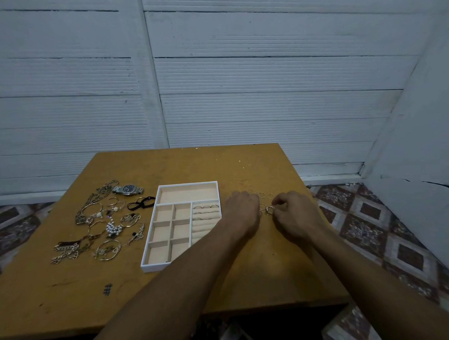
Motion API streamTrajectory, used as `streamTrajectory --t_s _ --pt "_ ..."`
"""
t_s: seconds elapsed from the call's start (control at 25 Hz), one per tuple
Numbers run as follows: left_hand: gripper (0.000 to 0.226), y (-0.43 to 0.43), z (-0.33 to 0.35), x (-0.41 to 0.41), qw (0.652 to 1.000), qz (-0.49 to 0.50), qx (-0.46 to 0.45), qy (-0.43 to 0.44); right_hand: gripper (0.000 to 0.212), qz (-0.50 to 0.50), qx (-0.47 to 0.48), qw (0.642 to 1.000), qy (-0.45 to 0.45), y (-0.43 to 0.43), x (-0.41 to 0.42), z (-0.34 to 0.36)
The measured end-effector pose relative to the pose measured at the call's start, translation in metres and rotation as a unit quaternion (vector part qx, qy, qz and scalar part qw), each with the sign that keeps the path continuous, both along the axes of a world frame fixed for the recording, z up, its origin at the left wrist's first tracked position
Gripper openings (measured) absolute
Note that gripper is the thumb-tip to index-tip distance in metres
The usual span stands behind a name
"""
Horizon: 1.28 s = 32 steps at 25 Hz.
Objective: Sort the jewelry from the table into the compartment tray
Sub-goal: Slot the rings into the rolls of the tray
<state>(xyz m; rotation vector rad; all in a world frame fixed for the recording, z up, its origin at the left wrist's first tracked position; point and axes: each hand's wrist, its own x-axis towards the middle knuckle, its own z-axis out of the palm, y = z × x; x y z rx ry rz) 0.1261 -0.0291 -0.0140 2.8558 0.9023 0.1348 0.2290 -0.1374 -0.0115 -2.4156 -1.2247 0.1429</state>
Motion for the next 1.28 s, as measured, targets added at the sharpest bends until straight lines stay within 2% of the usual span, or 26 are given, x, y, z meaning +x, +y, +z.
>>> streamTrajectory --t_s 0.16,0.36,0.52,0.68,0.8,1.0,1.28 --pt "0.025 -0.003 0.005 -0.003 1.0 -0.007 -0.021 -0.012 0.026 -0.002 -0.003 1.0 0.001 0.007 0.0 0.0" --pt "0.009 0.006 0.02 -0.033 0.986 0.009 -0.14 -0.085 0.028 0.006 -0.033 0.999 -0.018 0.024 -0.005 0.003" --pt "0.014 0.03 0.042 -0.07 0.979 0.019 -0.163 -0.121 0.023 -0.01 -0.099 0.994 -0.044 0.036 -0.01 0.004" --pt "0.011 0.048 0.049 -0.109 0.973 0.031 -0.173 -0.147 0.007 -0.018 -0.115 0.993 -0.008 0.044 -0.014 0.006" --pt "0.012 0.056 0.046 -0.131 0.976 0.056 -0.156 -0.139 0.005 -0.014 -0.124 0.992 0.01 0.047 -0.015 0.009" --pt "0.012 0.06 0.04 -0.144 0.977 0.061 -0.155 -0.136 0.018 0.032 -0.086 0.996 -0.013 0.045 -0.019 0.013" --pt "0.015 0.059 0.03 -0.148 0.979 0.048 -0.138 -0.14 0.015 0.142 0.011 0.989 0.029 0.056 -0.043 0.029"
